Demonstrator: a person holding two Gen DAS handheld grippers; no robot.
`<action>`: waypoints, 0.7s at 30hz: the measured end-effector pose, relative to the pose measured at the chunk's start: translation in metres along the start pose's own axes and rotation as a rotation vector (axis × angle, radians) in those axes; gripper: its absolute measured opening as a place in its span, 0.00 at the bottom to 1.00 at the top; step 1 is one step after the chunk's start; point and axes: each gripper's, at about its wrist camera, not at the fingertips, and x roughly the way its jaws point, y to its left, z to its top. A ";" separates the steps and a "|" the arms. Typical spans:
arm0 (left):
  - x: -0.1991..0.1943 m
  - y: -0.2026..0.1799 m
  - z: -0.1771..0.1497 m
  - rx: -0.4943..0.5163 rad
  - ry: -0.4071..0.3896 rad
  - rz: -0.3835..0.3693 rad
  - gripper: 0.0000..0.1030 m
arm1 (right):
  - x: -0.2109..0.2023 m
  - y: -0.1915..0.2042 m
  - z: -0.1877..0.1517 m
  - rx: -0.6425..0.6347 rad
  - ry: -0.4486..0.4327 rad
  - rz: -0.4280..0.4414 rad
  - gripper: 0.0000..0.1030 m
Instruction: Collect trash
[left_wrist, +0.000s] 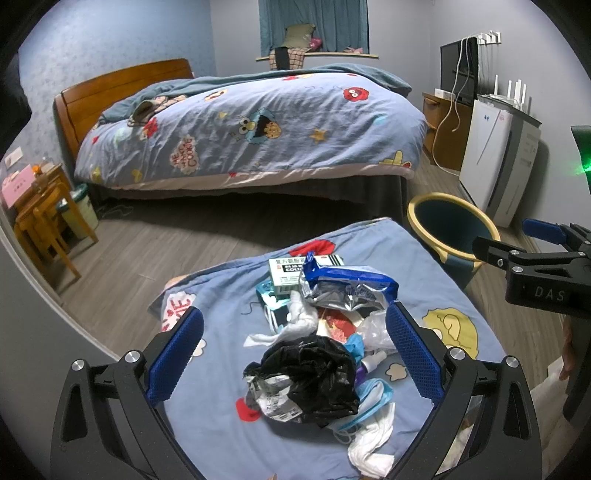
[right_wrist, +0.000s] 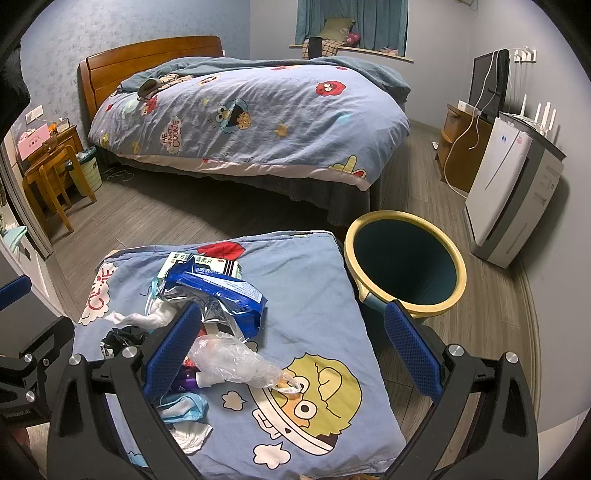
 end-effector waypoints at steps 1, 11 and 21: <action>0.000 0.000 0.000 0.000 0.000 0.000 0.95 | 0.000 0.000 0.000 0.000 0.000 0.000 0.95; 0.000 0.000 0.000 0.000 0.001 -0.001 0.95 | 0.006 -0.001 -0.008 0.005 0.011 -0.001 0.95; 0.001 0.000 0.000 0.000 0.003 -0.001 0.95 | 0.007 0.000 -0.007 0.005 0.032 -0.001 0.95</action>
